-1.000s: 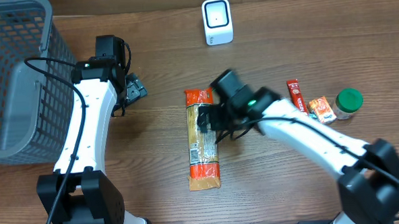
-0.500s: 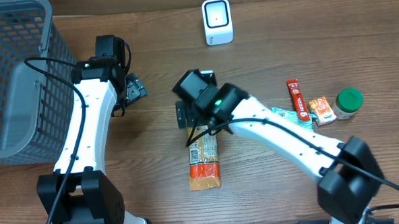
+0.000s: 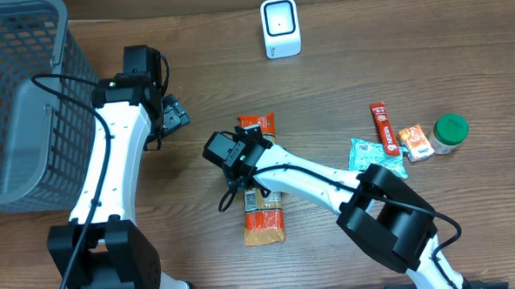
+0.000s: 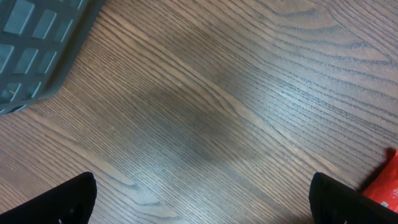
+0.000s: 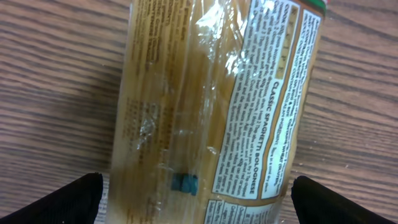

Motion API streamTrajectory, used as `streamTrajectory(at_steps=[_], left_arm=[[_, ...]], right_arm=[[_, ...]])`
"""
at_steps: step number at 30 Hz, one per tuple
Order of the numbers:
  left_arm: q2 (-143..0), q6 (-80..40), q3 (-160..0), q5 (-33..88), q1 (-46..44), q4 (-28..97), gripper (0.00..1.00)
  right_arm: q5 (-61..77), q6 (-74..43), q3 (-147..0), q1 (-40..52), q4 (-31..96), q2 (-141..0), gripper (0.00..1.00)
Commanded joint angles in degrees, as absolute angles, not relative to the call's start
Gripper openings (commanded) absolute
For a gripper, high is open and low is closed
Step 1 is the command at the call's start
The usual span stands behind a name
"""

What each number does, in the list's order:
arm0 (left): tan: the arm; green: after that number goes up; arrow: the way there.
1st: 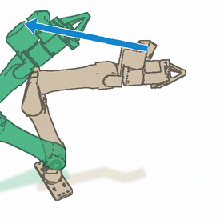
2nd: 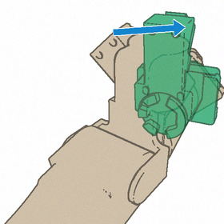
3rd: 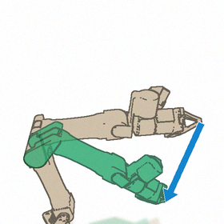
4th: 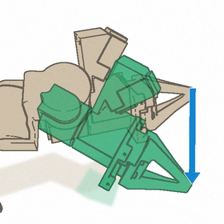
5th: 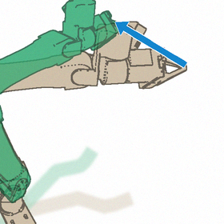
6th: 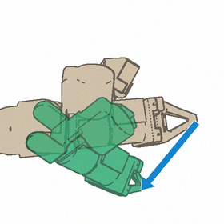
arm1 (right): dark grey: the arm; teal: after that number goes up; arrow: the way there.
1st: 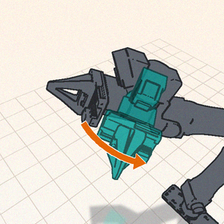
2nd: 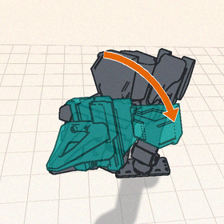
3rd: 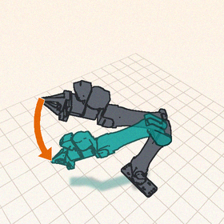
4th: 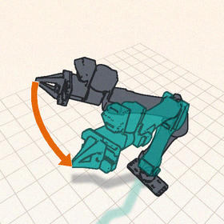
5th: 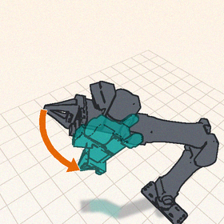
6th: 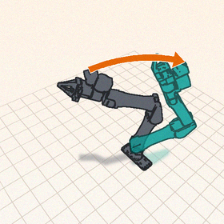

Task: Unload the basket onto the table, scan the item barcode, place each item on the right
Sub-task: 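Lower and close the right gripper on the spaghetti package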

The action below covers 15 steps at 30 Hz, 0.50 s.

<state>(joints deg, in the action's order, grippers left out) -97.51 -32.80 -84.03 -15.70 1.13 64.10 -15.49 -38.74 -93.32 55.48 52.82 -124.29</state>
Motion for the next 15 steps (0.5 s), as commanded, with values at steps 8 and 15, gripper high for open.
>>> streamTrajectory(at_steps=[8, 15], left_arm=[[-96.4, -32.1, -84.9, -16.5, 0.7, 64.1, 1.00], [-96.4, -32.1, -84.9, -16.5, 0.7, 64.1, 1.00]], right_arm=[[-17.2, -28.9, -93.7, 53.7, 56.9, -123.8, 1.00], [-17.6, -20.0, -93.7, 51.6, 64.1, -123.8, 1.00]])
